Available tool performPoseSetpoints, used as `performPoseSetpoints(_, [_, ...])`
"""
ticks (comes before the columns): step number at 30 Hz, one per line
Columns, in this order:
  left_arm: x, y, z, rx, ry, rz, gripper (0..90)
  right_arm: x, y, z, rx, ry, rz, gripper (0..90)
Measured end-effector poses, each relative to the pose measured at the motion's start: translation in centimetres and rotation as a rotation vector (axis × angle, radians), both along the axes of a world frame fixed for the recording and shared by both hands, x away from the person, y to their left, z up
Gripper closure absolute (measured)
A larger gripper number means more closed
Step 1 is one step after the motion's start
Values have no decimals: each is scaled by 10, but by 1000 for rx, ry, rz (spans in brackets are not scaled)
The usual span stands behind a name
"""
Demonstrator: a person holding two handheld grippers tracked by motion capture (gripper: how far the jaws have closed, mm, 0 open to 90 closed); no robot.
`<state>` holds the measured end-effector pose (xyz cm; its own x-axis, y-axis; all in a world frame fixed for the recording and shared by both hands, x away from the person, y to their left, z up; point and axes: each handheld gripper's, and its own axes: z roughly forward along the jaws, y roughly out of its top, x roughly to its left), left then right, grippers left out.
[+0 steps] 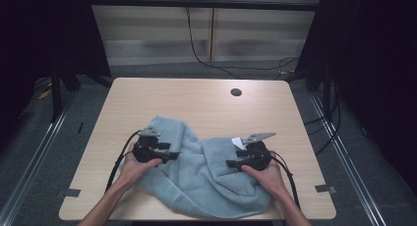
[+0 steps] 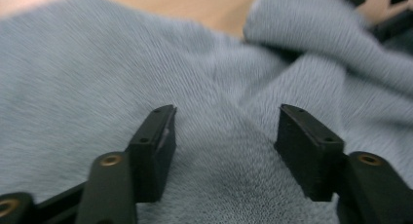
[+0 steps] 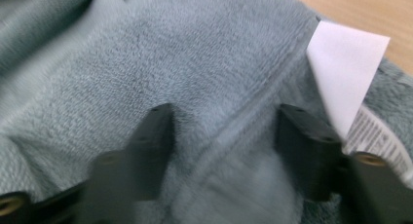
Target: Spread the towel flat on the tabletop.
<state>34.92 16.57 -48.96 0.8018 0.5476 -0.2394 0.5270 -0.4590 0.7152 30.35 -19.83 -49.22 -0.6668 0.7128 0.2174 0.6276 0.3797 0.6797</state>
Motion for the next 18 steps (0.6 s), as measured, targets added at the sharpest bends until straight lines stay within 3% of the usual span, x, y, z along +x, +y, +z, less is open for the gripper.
performPoseSetpoints(2, [-4, -4, -8, 51, -7, 13, 368, -2, -1, -1, -9, 1, -3, 566])
performPoseSetpoints(4, [-6, -2, -10, 72, -45, 26, 516, -4, -4, 2, -7, -11, -7, 722])
performPoseSetpoints(5, [-5, 1, -8, 60, -28, 30, 594, -4, -6, 5, -7, -22, -15, 775])
performPoseSetpoints(7, [-5, 8, -6, 47, -22, 47, 723, -4, -12, 11, 3, -52, -39, 816])
performPoseSetpoints(10, [-9, 18, -1, 43, -32, 76, 792, 0, -26, 24, 27, -89, -73, 853])
performPoseSetpoints(18, [-14, 64, 19, -29, -84, 203, 803, 22, -64, 62, 35, -209, -247, 866])
